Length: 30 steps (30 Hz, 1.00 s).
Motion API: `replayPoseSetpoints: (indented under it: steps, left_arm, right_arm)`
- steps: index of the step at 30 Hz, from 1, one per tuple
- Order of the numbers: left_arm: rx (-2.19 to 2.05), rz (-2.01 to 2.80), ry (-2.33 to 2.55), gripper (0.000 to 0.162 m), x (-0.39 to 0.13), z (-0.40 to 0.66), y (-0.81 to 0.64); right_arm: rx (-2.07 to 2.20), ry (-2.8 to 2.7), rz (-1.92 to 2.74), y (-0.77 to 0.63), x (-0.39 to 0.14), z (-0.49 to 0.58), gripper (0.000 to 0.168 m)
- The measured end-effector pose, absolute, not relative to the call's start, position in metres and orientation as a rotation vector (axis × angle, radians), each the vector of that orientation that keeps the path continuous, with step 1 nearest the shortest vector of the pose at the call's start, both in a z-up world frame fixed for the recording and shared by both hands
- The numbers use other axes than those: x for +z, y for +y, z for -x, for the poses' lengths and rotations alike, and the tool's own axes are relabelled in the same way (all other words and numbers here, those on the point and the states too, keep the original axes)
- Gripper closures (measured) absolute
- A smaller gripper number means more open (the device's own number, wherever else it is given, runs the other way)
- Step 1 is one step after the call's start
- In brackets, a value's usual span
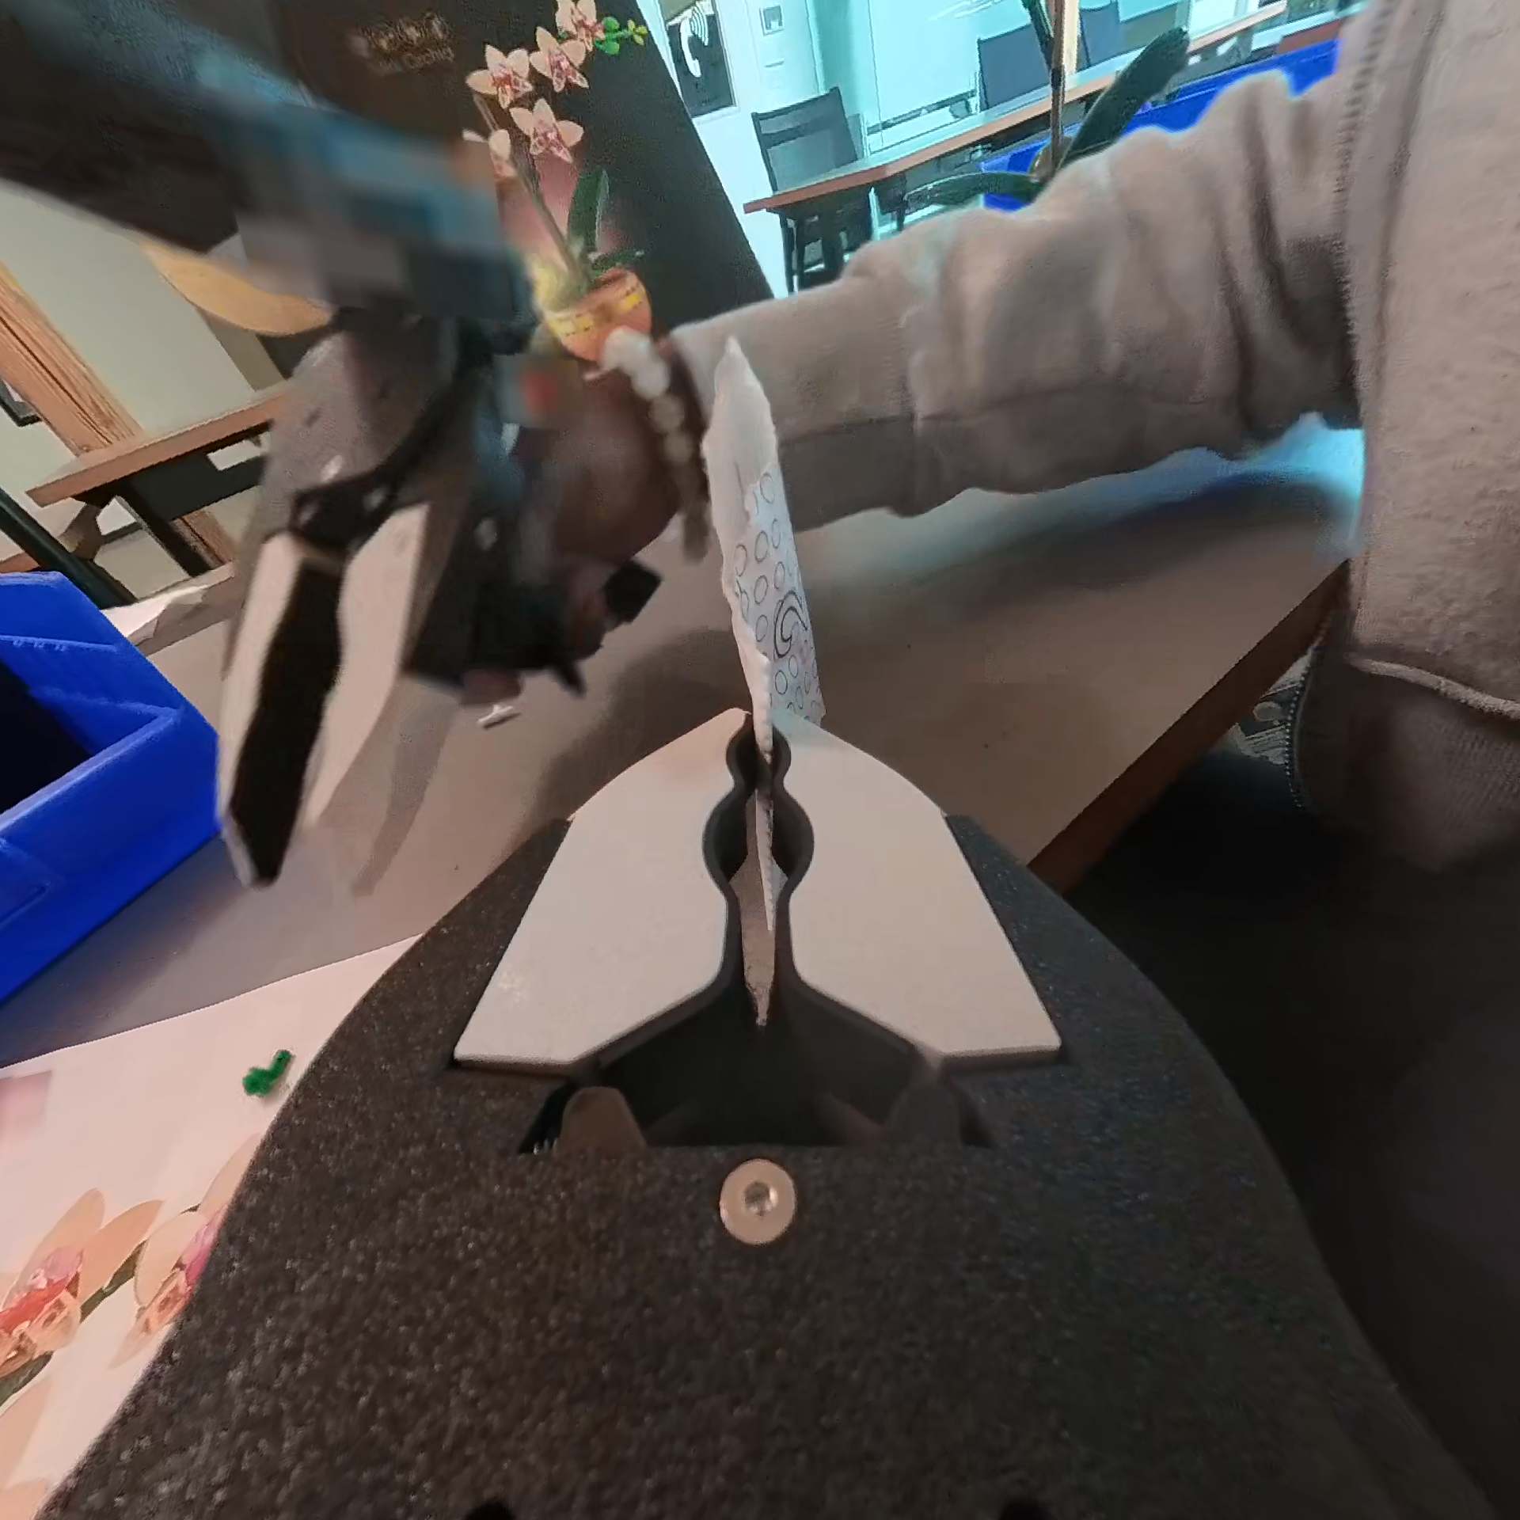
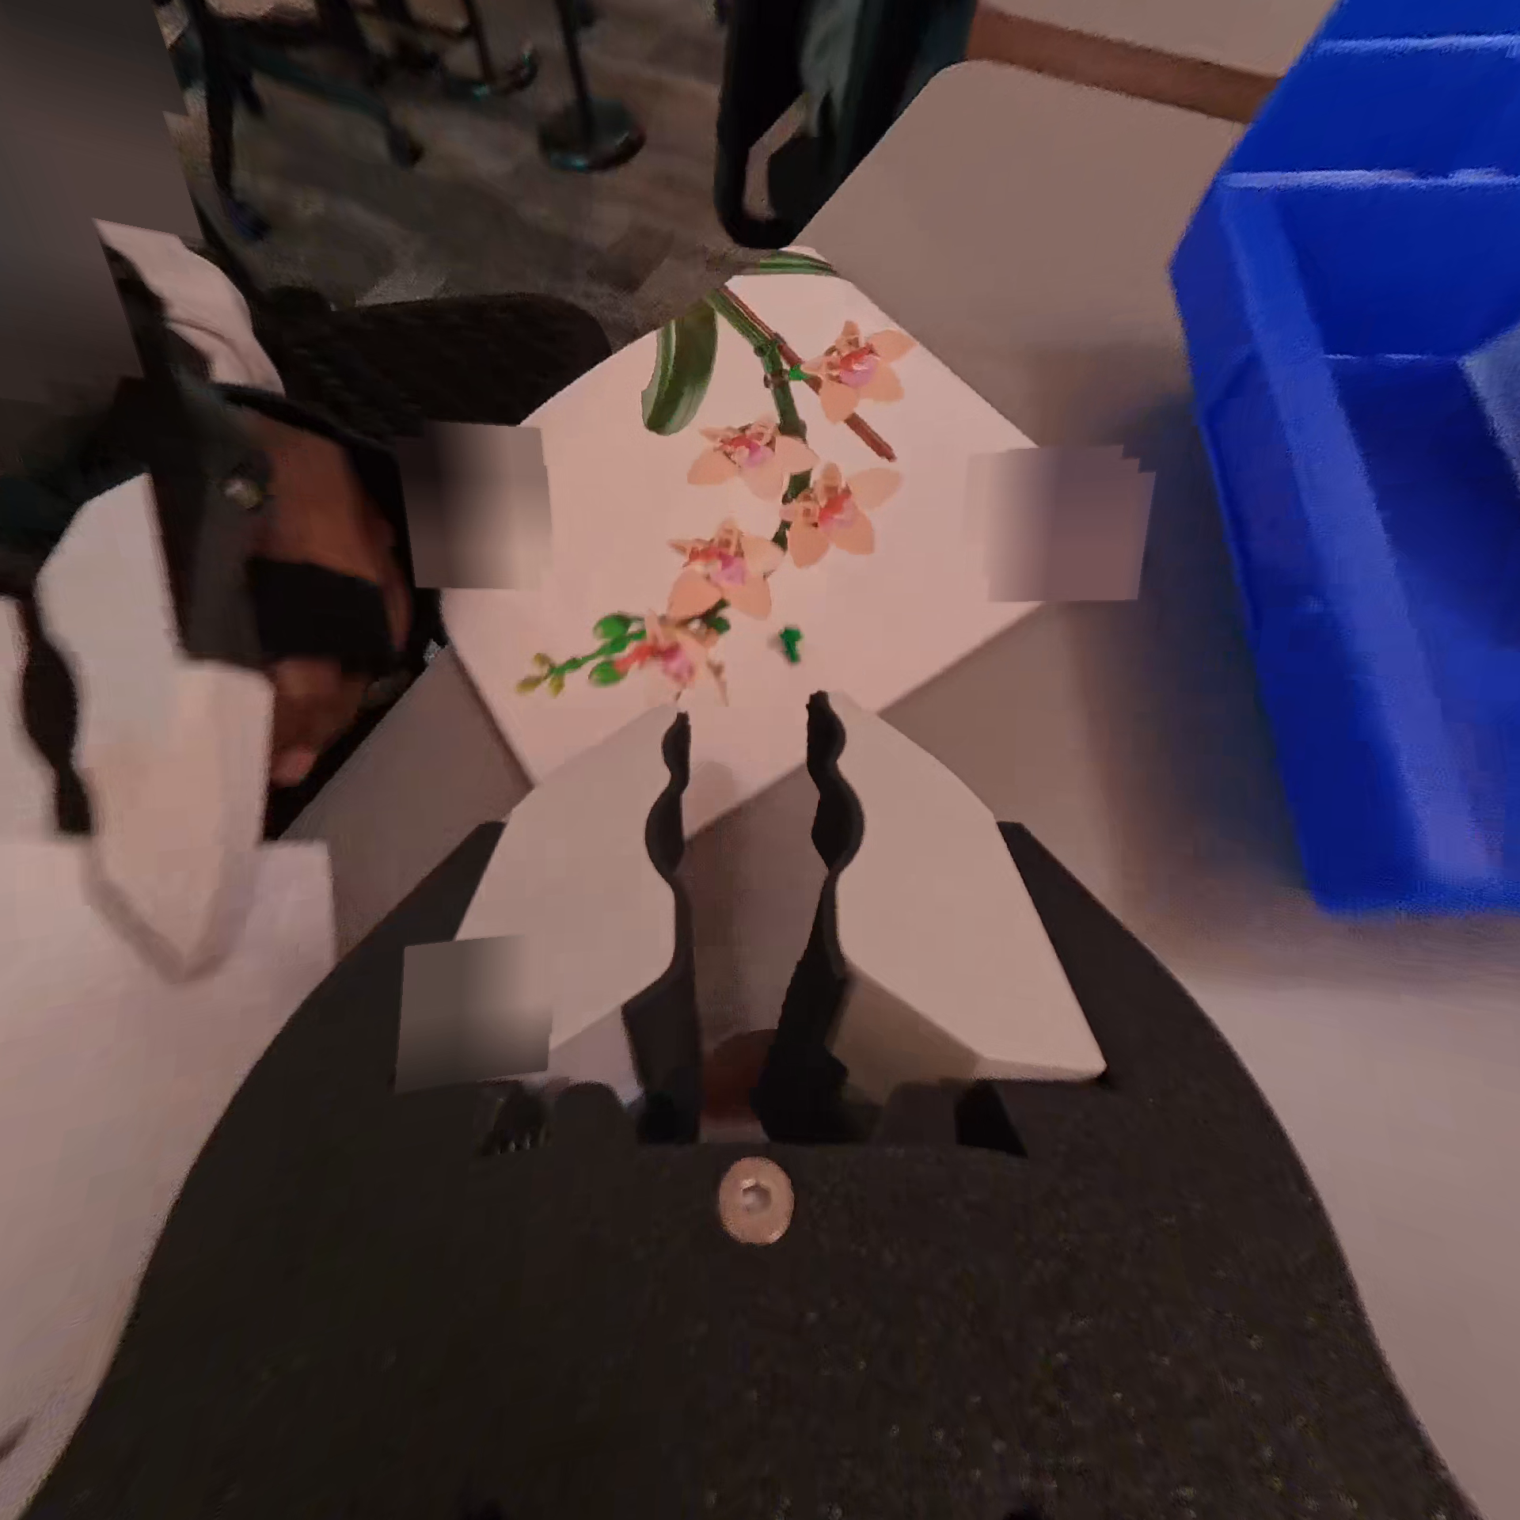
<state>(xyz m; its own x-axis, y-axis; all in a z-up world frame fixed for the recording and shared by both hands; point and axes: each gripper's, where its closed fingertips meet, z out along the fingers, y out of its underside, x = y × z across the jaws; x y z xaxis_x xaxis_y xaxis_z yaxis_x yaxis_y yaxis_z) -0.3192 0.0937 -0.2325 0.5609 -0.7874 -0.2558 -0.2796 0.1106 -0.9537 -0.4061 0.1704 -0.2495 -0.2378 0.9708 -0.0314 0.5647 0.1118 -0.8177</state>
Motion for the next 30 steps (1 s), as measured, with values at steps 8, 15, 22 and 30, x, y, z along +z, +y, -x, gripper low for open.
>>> replayPoseSetpoints:
  steps: [8,15,22,30]
  left_arm:
    - [-0.477,1.476,0.959,0.162,-0.234,0.32,0.094]
    - [-0.478,1.49,0.941,0.162,-0.235,0.322,0.096]
    - [-0.483,1.514,0.904,0.162,-0.234,0.325,0.102]
    - [-0.463,1.511,0.9,0.162,-0.233,0.324,0.102]
  right_arm:
    - [0.939,-2.06,1.463,0.168,-0.284,0.447,0.145]
    - [0.93,-2.03,1.461,0.172,-0.28,0.443,0.162]
    - [1.045,-1.787,1.413,0.164,-0.178,0.377,0.162]
    - [0.887,-1.898,1.476,0.105,-0.183,0.311,0.162]
